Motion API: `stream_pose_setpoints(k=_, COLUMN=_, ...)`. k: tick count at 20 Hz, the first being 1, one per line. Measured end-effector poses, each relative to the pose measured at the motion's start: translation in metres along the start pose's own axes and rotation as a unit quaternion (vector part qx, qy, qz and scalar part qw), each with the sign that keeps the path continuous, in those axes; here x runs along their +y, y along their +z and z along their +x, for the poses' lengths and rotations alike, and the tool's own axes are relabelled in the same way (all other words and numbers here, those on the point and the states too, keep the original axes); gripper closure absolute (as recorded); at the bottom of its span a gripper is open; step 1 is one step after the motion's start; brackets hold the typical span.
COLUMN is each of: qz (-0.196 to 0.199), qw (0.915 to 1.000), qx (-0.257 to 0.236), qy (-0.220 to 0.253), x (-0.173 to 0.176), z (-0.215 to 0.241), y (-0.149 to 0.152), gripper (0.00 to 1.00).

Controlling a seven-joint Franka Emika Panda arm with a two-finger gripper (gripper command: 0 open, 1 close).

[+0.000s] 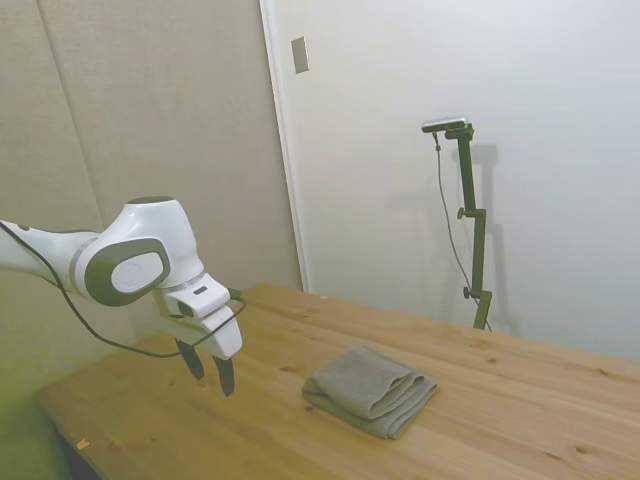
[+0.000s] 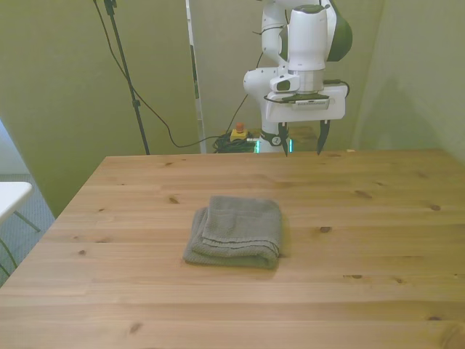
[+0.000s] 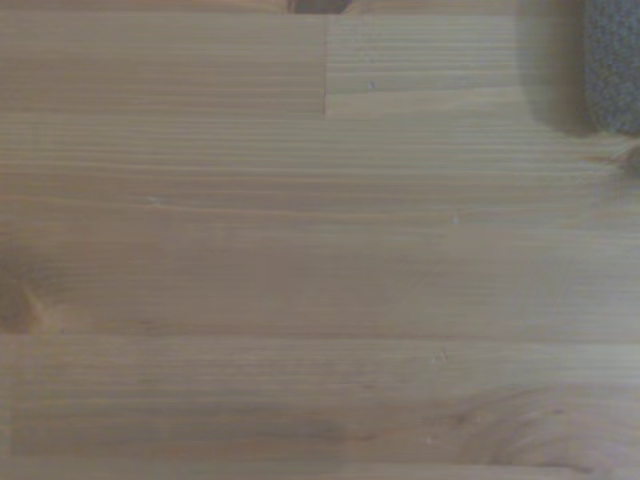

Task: Unfold the towel

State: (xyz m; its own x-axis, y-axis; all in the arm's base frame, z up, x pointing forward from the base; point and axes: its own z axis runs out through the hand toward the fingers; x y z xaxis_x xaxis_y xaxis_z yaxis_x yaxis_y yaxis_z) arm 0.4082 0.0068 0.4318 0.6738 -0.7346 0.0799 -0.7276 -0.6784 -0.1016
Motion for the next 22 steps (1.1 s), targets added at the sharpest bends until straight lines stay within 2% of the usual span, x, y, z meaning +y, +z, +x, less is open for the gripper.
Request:
stream_pose_setpoints(k=5, qz=0.013, qw=0.9997, qx=0.002, qy=0.022, x=0.012, z=0.019, y=-0.004, gripper=0.00)
stream_pose_setpoints(k=11, qz=0.033, qw=0.9971, qx=0.010, qy=0.068, x=0.062, z=0.091, y=-0.017, gripper=0.00)
stream_pose_setpoints(k=17, qz=0.067, qw=0.9907, qx=-0.014, qy=0.118, x=0.117, z=0.168, y=0.011, gripper=0.00)
stream_pose_setpoints(k=22, qz=0.114, qw=0.9842, qx=-0.029, qy=0.132, x=0.135, z=0.210, y=0.025, gripper=0.00)
